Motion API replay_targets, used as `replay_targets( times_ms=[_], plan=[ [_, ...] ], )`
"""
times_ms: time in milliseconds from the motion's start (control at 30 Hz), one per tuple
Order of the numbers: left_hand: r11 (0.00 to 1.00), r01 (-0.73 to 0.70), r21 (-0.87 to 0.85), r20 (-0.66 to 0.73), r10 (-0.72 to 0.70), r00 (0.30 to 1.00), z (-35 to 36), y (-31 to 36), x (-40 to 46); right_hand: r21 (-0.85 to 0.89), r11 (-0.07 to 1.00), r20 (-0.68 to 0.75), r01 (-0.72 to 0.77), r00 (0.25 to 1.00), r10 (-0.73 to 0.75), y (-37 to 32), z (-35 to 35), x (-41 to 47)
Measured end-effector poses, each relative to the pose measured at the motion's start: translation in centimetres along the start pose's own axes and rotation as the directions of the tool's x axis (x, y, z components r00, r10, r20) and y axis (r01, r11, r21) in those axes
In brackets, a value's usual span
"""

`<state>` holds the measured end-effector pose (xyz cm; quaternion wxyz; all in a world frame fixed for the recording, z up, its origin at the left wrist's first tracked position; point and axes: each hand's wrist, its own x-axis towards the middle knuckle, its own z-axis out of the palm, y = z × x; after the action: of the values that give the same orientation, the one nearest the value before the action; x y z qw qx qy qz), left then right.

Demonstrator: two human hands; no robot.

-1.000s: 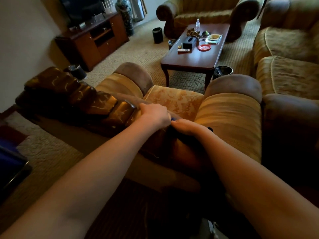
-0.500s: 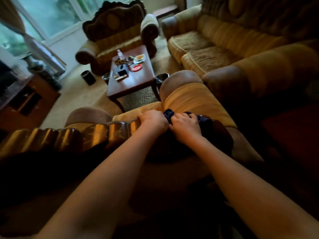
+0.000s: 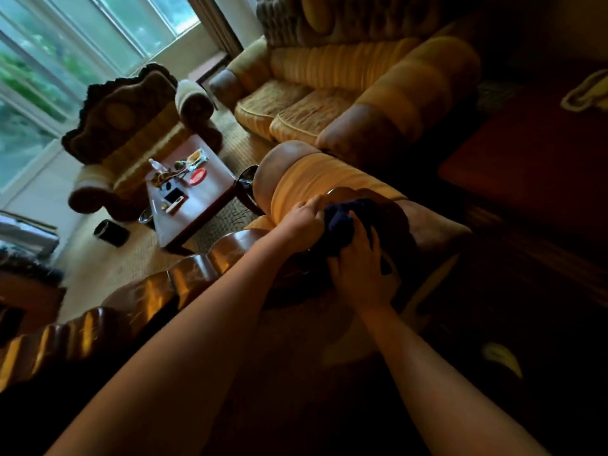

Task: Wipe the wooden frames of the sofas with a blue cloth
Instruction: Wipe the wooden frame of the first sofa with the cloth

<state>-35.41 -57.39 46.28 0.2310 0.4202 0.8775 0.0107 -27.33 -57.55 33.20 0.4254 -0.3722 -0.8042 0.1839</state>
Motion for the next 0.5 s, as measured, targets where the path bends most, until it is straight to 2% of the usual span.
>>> replay_targets(
  times_ms=[33, 67, 100, 167, 200, 233, 267, 333, 367, 400, 467, 500],
  plan=[
    [0.999, -0.001, -0.049, 0.019, 0.001, 1.0, 0.4, 0.2, 0.4, 0.118, 0.989, -0.056, -0.089, 0.994, 0.097, 0.3, -0.3, 0.5],
    [0.998, 0.021, -0.054, 0.042, -0.019, 0.999, 0.7, 0.4, 0.6, 0.312, 0.926, -0.06, -0.211, 0.969, 0.241, 0.4, -1.2, 1.2],
    [0.998, 0.052, -0.021, 0.061, -0.05, 0.997, 1.0, 0.5, 0.8, 0.515, 0.79, -0.053, -0.333, 0.907, 0.417, 1.0, -1.4, 1.9],
    [0.995, 0.073, 0.067, 0.074, -0.078, 0.994, 1.5, 0.5, 1.0, 0.729, 0.436, 0.076, -0.528, 0.696, 0.714, 2.5, -1.2, 3.5],
    [0.994, 0.066, 0.088, 0.068, -0.072, 0.995, 1.7, 0.5, 1.1, 0.78, 0.279, 0.139, -0.56, 0.59, 0.796, 3.4, -0.7, 4.0],
    [0.994, 0.054, 0.097, 0.051, -0.059, 0.997, 1.9, 0.5, 1.2, 0.803, 0.165, 0.188, -0.572, 0.507, 0.841, 4.8, 0.6, 4.0],
    [0.993, 0.047, 0.106, 0.029, -0.05, 0.998, 2.0, 0.4, 1.3, 0.775, 0.105, 0.227, -0.624, 0.428, 0.875, 6.0, 1.9, 3.6],
    [0.992, 0.041, 0.122, 0.001, -0.042, 0.999, 2.4, 0.3, 1.4, 0.694, 0.047, 0.295, -0.719, 0.343, 0.892, 7.9, 5.5, 2.3],
    [0.991, 0.037, 0.125, -0.005, -0.036, 0.999, 2.6, 0.2, 1.3, 0.635, 0.064, 0.312, -0.77, 0.331, 0.891, 6.1, 3.3, 2.1],
    [0.991, 0.031, 0.127, -0.008, -0.03, 1.0, 2.7, 0.2, 1.3, 0.552, 0.135, 0.34, -0.823, 0.37, 0.865, 4.3, 1.6, 1.6],
    [0.992, 0.027, 0.122, -0.008, -0.026, 1.0, 2.8, 0.2, 1.1, 0.455, 0.332, 0.362, -0.826, 0.512, 0.779, 0.4, -1.1, 0.1],
    [0.993, 0.027, 0.114, -0.012, -0.026, 1.0, 2.7, 0.2, 1.2, 0.502, 0.383, 0.367, -0.775, 0.592, 0.718, -1.4, -1.7, -1.1]
  ],
)
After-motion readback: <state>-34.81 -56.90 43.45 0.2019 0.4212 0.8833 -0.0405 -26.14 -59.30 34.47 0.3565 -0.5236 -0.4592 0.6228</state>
